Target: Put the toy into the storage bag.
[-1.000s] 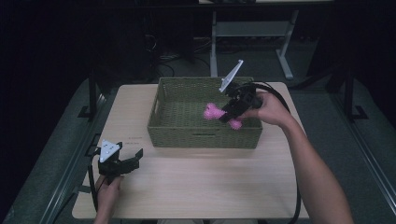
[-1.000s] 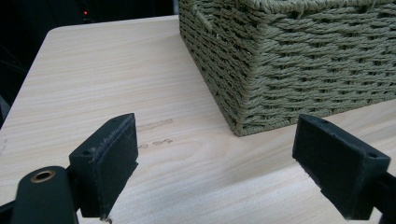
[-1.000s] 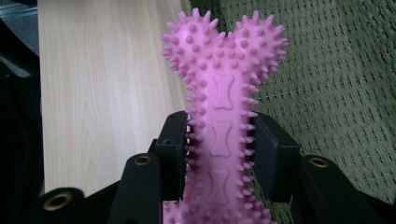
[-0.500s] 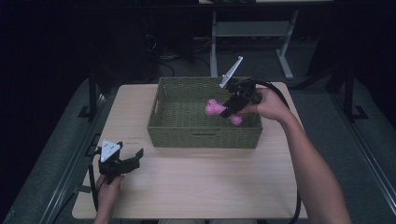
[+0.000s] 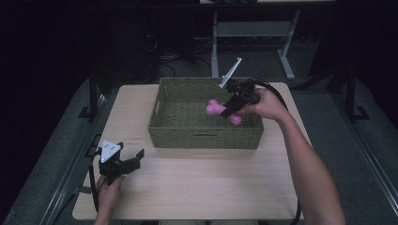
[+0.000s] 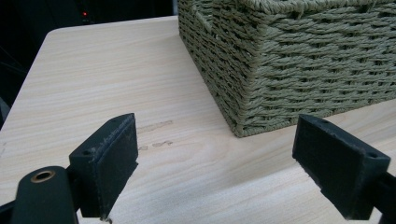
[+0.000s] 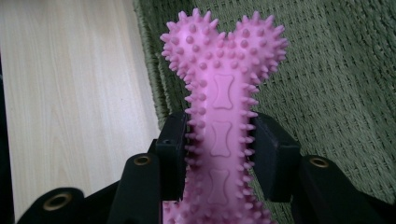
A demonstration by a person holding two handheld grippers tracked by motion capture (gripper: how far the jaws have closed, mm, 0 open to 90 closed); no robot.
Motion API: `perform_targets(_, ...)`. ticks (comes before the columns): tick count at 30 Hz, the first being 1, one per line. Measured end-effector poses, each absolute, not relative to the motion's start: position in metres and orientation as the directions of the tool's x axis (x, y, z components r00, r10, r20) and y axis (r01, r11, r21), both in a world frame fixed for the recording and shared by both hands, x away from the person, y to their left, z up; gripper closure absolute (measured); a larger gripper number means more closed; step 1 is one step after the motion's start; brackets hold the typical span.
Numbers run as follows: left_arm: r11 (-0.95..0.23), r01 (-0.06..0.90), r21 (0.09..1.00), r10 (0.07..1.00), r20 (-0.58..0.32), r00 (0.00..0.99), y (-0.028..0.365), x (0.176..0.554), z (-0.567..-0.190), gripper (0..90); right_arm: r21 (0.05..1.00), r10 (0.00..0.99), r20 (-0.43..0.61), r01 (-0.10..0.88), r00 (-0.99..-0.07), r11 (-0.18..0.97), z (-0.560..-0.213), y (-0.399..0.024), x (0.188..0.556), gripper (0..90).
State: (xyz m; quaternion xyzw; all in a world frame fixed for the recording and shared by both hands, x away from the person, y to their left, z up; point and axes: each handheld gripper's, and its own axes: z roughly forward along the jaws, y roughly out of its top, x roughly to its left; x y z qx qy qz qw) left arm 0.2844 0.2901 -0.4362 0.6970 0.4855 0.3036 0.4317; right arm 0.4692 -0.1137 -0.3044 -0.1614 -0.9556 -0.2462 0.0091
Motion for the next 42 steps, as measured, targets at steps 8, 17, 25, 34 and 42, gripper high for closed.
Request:
perform_targets(8,-0.156,0.415,0.896,0.94,0.005,0.342,0.291,0.285,-0.436,13.7,0.436,0.316,0.096,0.325,-0.944,0.839,-0.316,-0.11,0.477,57.9)
perform_targets(17,-0.159,0.418,0.895,0.939,0.005,0.345,0.29,0.285,-0.436,13.7,0.427,0.32,0.107,0.334,-0.941,0.84,-0.323,-0.109,0.481,57.9)
perform_targets(25,-0.156,0.417,0.896,0.939,0.004,0.343,0.291,0.285,-0.436,13.7,0.418,0.326,0.118,0.345,-0.938,0.84,-0.331,-0.107,0.486,57.7)
perform_targets(34,-0.158,0.418,0.895,0.939,0.006,0.344,0.291,0.285,-0.436,13.7,0.416,0.329,0.133,0.354,-0.935,0.838,-0.343,-0.106,0.49,57.6)
perform_targets(42,-0.162,0.418,0.894,0.939,0.009,0.344,0.291,0.286,-0.436,13.7,0.403,0.344,0.151,0.375,-0.927,0.835,-0.35,-0.11,0.491,57.6)
